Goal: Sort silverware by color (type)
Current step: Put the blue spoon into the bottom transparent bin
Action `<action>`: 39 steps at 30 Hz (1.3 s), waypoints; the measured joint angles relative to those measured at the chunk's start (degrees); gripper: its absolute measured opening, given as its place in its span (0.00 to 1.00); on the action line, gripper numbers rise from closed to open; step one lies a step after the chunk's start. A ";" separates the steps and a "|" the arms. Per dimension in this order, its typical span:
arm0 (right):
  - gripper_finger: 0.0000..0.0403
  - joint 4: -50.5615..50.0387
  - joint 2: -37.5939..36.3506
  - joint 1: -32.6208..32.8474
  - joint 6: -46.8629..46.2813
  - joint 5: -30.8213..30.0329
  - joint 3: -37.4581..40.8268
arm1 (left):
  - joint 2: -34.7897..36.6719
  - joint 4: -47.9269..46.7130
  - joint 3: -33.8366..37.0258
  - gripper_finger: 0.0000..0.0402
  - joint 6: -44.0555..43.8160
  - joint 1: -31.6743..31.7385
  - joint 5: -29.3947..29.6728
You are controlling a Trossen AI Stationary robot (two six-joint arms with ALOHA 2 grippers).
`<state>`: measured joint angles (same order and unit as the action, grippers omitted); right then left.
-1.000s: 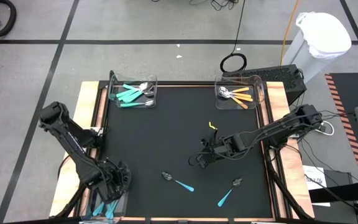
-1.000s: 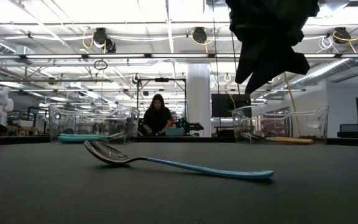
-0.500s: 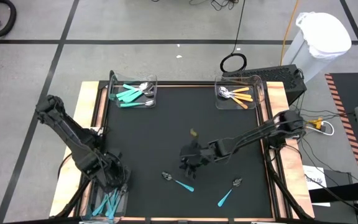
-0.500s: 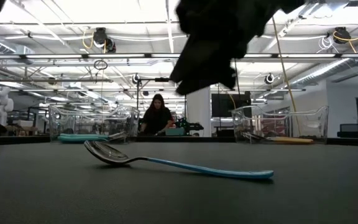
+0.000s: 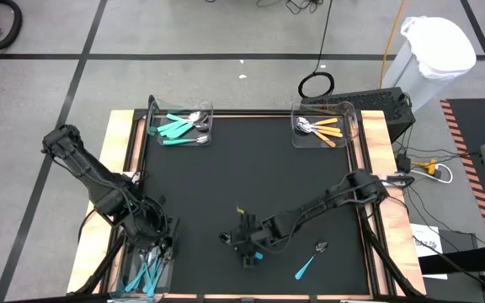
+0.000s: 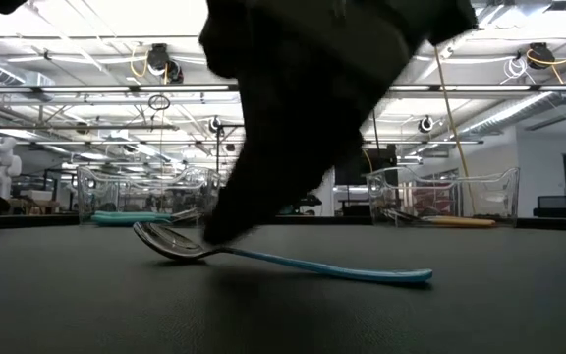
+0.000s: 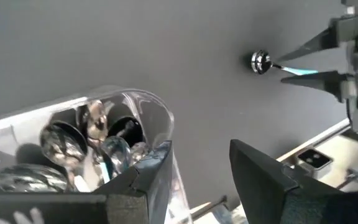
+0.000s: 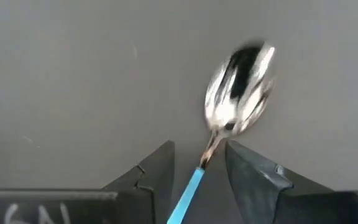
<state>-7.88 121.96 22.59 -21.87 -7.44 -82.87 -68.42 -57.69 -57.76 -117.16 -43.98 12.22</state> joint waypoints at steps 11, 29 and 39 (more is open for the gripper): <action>0.16 -3.42 3.54 0.42 -2.90 -3.65 -0.15 | 0.01 0.35 -2.67 0.40 7.10 4.94 6.38; 0.02 -11.58 -10.16 -7.23 -13.25 -16.18 0.24 | 0.00 1.02 -8.52 0.40 39.16 20.79 15.29; 0.02 -11.90 -21.58 -11.16 -8.87 -22.34 0.17 | -0.02 13.46 -10.12 0.40 64.85 28.70 13.32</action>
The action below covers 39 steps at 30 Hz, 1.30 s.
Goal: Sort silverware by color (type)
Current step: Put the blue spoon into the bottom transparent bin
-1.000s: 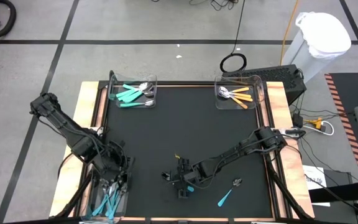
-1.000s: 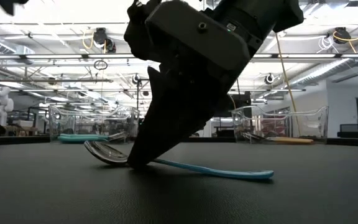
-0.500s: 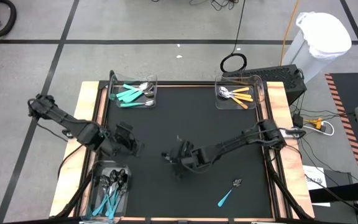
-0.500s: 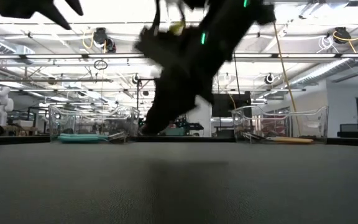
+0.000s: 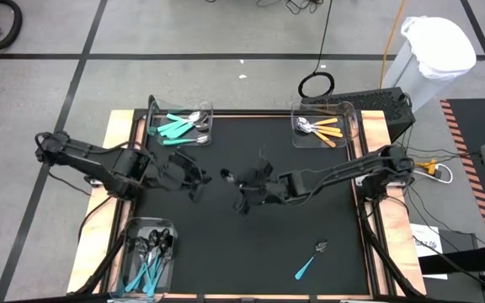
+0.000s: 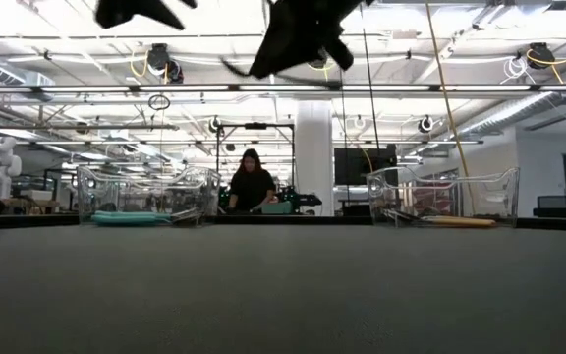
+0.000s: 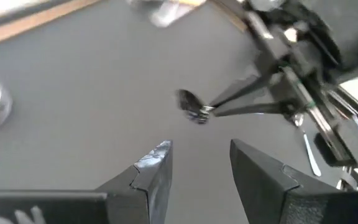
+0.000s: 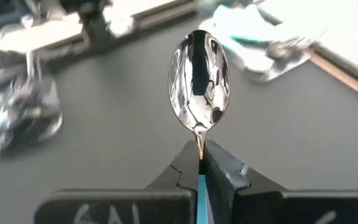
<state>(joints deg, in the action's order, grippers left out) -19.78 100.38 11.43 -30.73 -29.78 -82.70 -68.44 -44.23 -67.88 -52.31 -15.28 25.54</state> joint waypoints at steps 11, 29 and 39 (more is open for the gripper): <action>0.02 -2.52 -6.62 -0.87 3.86 -12.68 -0.04 | 0.02 14.73 0.00 0.40 16.95 10.19 -4.44; 0.01 -3.09 -7.12 0.44 9.90 -20.25 -0.04 | -1.75 30.77 0.00 0.40 21.81 16.87 -5.10; 0.01 3.10 -7.15 -0.49 21.24 -19.99 -0.04 | -1.91 33.66 0.00 0.40 27.18 17.33 -6.49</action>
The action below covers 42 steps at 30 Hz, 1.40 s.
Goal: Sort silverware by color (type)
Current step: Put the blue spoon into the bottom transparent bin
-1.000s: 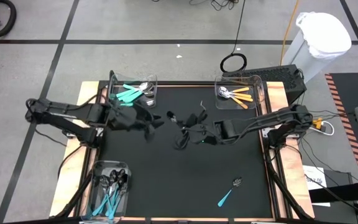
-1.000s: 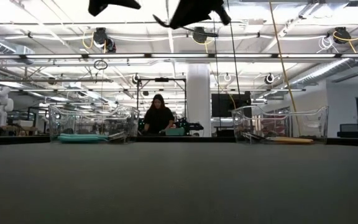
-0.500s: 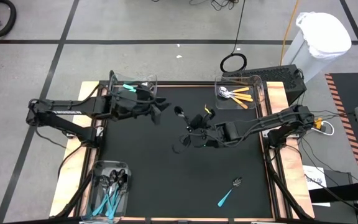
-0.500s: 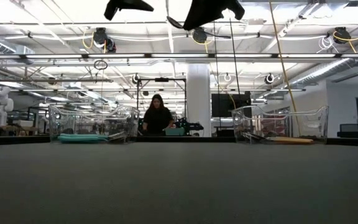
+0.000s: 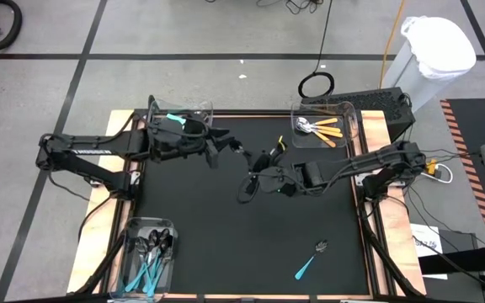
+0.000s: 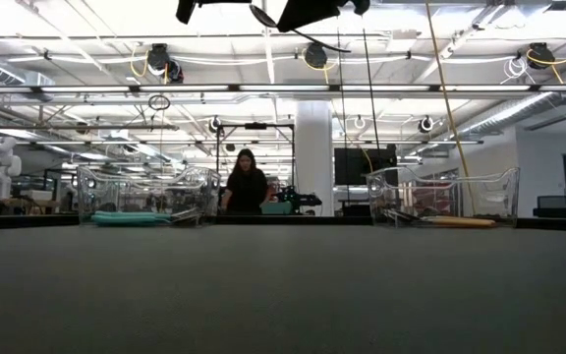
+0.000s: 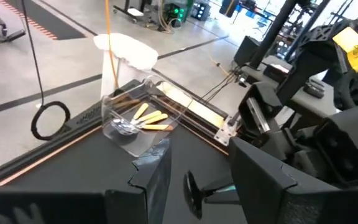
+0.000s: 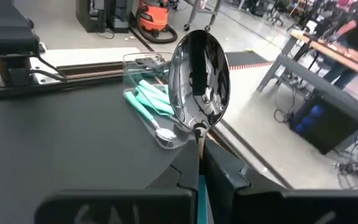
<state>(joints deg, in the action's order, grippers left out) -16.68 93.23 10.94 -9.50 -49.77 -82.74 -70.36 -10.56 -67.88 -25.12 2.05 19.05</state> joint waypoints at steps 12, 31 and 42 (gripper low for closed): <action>0.02 2.34 0.01 0.00 8.92 -3.15 0.00 | -4.67 -0.77 0.00 0.40 -4.29 2.40 -2.88; 0.03 2.25 0.02 -0.64 11.93 -7.17 0.00 | -6.94 0.38 0.02 0.09 -3.65 7.52 -10.21; 0.11 0.60 -0.51 -1.87 -2.96 -2.19 0.00 | -6.91 -0.92 0.02 0.02 -1.25 9.83 -12.09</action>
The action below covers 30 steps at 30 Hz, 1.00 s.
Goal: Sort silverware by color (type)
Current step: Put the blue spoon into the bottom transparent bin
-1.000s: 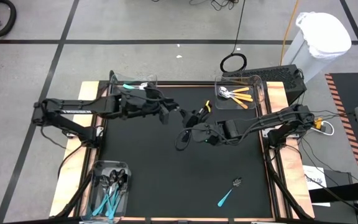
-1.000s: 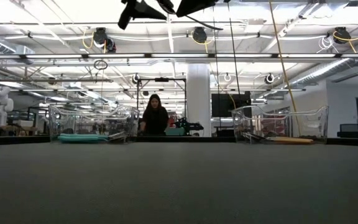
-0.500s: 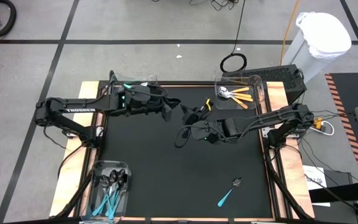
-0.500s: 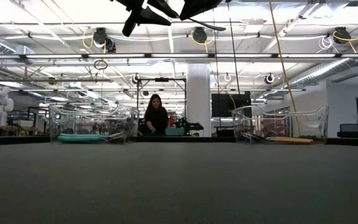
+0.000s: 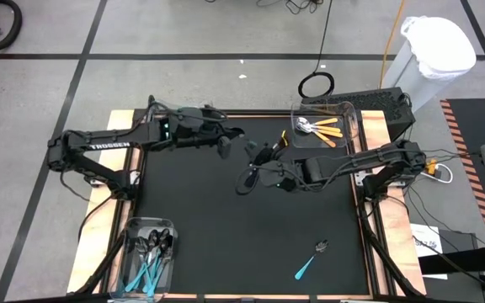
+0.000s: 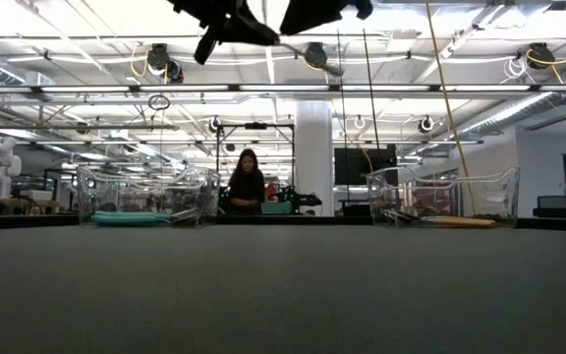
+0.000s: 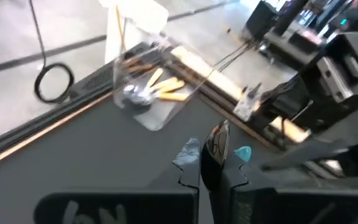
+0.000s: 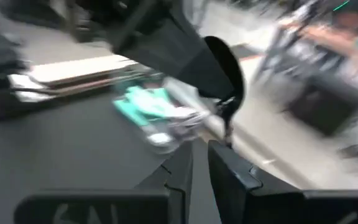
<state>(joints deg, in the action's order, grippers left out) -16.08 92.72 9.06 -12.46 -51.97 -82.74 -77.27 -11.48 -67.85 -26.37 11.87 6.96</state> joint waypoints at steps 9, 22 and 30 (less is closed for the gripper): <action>0.23 -11.55 -2.45 -3.61 -19.29 23.47 0.00 | 3.60 -18.32 0.00 0.02 2.22 1.28 -2.41; 0.29 -21.47 -4.50 -3.68 -25.18 44.92 -0.02 | 8.25 -60.45 1.34 0.02 0.61 -3.30 -22.01; 0.28 -22.48 -4.47 -3.46 -30.61 46.10 -0.02 | 9.31 -59.94 8.36 0.02 -10.14 -13.09 -25.35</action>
<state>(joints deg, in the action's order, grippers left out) -38.56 88.25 5.60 -43.07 -5.87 -82.76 -67.96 -71.43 -59.49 -36.51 -1.22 -18.40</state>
